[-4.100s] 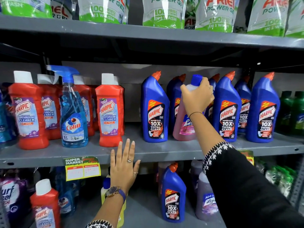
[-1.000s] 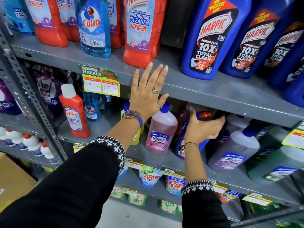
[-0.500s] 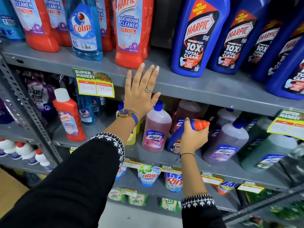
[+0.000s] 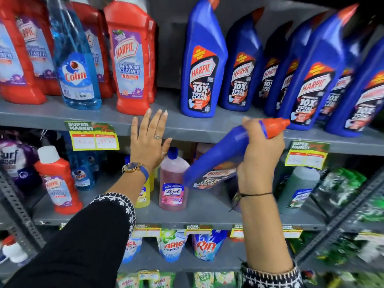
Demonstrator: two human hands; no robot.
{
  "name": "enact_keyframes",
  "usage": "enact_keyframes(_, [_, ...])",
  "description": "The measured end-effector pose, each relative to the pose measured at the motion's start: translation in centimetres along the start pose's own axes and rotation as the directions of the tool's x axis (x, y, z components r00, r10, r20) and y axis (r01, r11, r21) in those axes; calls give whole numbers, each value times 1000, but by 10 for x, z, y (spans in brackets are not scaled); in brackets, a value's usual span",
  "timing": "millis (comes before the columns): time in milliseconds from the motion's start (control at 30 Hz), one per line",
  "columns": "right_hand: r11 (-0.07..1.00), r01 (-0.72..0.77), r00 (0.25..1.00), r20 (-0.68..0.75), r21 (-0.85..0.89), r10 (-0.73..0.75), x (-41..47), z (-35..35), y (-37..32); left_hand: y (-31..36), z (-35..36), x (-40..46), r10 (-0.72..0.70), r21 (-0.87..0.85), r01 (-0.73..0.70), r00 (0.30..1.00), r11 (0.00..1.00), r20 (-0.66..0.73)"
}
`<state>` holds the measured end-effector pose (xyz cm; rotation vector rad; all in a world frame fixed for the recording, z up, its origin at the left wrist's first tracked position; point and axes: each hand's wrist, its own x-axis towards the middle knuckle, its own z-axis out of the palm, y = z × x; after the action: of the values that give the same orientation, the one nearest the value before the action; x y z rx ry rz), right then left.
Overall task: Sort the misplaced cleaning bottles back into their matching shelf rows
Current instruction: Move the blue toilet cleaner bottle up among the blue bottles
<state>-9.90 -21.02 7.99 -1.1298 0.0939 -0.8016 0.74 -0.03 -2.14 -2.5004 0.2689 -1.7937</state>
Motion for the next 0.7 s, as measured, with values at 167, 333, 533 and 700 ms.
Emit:
enact_keyframes(167, [979,7,994,106,206,-30,27,3,-72,0,-1,1,-7,-42,7,1000,999,19])
enact_keyframes(333, [952,42,981,167,303,-97,60,16,-110,0,0,0,-3,-59,3,1000,998,4])
enact_keyframes(533, [955,263,953,119,135,-279,84,62,-132,-1,-1,1,-8,-60,9,1000,998,22])
enact_keyframes(700, [930,288,956,123,-226,-267,118,89,-117,0,-1,1,-16,-62,19,998,998,55])
